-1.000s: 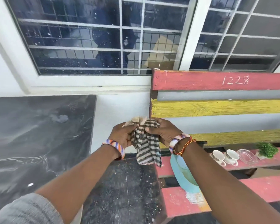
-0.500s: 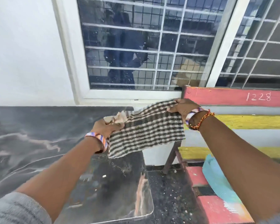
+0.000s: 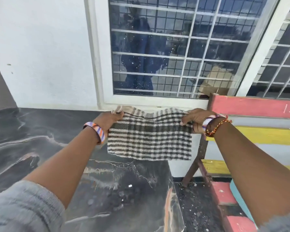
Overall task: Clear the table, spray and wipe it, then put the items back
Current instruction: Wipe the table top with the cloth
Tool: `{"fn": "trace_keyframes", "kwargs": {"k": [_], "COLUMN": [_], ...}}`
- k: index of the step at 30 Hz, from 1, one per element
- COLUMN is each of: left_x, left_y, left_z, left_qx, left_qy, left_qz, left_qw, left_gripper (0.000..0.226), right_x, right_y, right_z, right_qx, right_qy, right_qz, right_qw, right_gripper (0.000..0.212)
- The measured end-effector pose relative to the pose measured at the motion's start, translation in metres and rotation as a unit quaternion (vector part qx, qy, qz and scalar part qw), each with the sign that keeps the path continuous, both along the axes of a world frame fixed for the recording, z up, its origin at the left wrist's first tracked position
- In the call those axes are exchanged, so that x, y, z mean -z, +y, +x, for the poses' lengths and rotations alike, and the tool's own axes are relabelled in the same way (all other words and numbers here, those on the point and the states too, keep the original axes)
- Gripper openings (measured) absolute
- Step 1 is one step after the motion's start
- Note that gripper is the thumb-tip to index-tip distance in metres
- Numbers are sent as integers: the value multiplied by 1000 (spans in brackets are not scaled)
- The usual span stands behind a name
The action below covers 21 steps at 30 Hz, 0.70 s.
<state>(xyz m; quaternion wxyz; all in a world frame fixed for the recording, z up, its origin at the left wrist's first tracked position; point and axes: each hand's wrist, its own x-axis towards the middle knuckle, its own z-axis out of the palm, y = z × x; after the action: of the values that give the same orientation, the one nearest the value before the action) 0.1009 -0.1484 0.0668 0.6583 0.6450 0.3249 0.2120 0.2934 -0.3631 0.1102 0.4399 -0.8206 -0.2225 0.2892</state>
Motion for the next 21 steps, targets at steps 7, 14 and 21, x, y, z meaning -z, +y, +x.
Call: {"fn": "trace_keyframes", "kwargs": {"k": [7,14,21], "left_x": [10,-21,-7], "left_y": [33,82,104], "left_z": [39,85,62], "left_qx": [11,-27,85], "left_qy": [-15,-59,70], "left_qz": [-68,15,13], "left_qw": [997,998,994], "left_gripper": [11,11,13], "right_x": [34,16,53], "right_y": [39,110,149], "right_z": [49,96,106], "right_qx": [34,34,-67], "right_qy": [53,-20,-288], "right_qz": [11,110,-132], "right_qw": [998,993,946], "right_gripper": [52,28,9]}}
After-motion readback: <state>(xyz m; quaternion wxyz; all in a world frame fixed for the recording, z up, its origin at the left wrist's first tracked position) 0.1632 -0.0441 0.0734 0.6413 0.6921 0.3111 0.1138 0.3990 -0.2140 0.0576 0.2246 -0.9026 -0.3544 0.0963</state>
